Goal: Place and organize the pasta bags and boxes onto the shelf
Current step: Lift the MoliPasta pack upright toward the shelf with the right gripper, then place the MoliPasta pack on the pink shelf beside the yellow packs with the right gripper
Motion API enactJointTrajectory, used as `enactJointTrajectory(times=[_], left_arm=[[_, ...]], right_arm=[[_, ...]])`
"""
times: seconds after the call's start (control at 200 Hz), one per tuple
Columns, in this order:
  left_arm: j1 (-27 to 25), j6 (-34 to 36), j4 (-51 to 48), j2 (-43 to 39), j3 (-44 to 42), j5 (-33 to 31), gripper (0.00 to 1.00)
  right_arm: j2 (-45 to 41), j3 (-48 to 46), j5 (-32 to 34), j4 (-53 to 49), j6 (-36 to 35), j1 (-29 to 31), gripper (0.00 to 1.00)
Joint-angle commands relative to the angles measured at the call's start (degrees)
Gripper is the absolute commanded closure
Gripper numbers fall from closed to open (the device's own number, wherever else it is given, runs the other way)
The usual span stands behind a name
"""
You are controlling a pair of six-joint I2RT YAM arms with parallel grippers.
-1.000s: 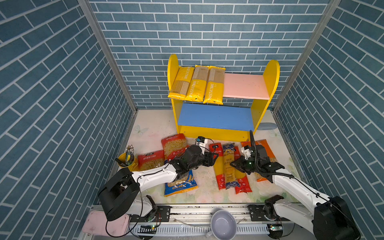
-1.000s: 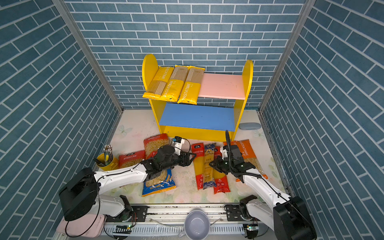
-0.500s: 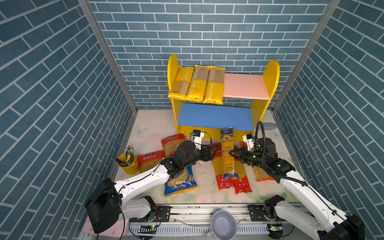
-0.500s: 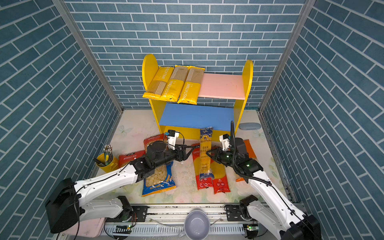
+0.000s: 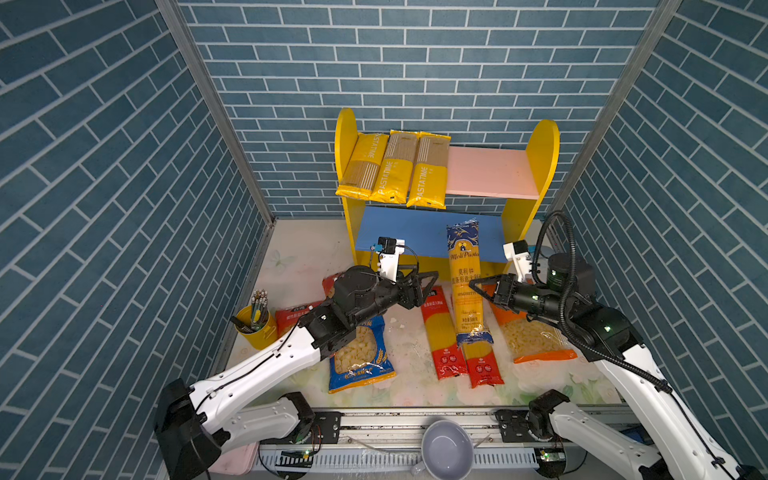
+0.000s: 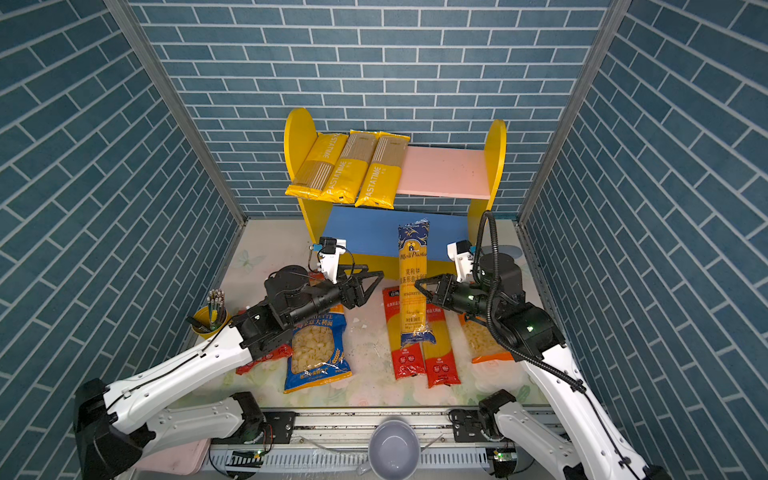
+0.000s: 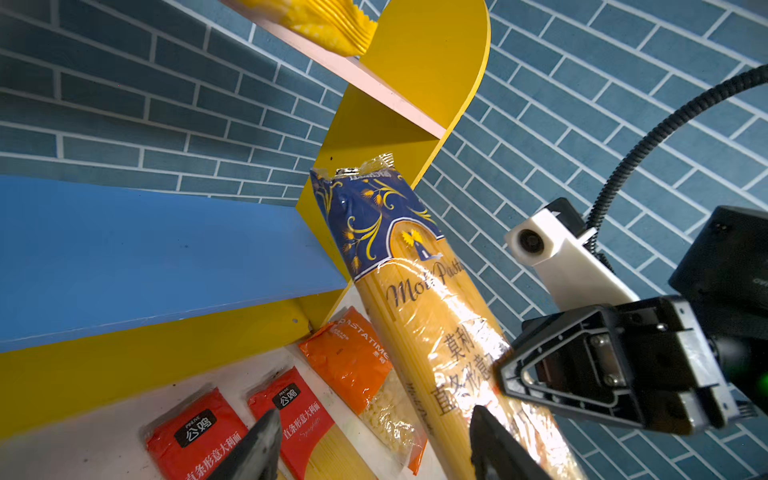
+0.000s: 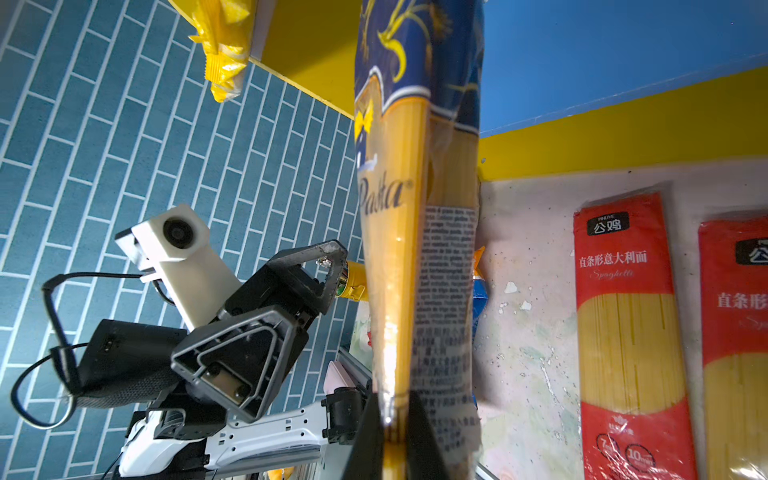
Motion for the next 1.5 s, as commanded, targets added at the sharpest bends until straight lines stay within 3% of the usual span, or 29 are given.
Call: enactJointTrajectory(times=[0.0, 0.45, 0.7, 1.1, 1.275, 1.495], left_arm=[[0.15, 1.67, -1.16, 0.14, 1.55, 0.42, 0.28], [0.1, 1.62, 0.81, 1.55, 3.24, 2.36, 0.28], [0.1, 2.75, 0.31, 1.12, 3.85, 1.04, 0.28], [0.09, 4.35, -1.74, 0.84, 3.88, -0.72, 0.28], [0.1, 4.3, -1.64, -0.03, 2.56, -2.06, 0.28], [0.1, 4.13, -1.57, 1.16, 2.69, -1.47, 0.28]], right_arm=[[0.69, 8.49, -0.85, 1.26, -2.84, 0.25, 1.0], [8.6, 25.67, -1.46, 5.51, -6.47, 0.12, 1.0], [21.06, 39.9, -0.9, 4.78, -9.97, -2.5, 1.0], [39.32, 58.51, -1.31, 7.27, -0.47, -11.4, 1.0], [44.25, 60.69, -1.16, 8.01, 5.7, -13.9, 1.0], [51.21, 67.05, -1.96, 3.82, 6.1, -14.9, 1.0]])
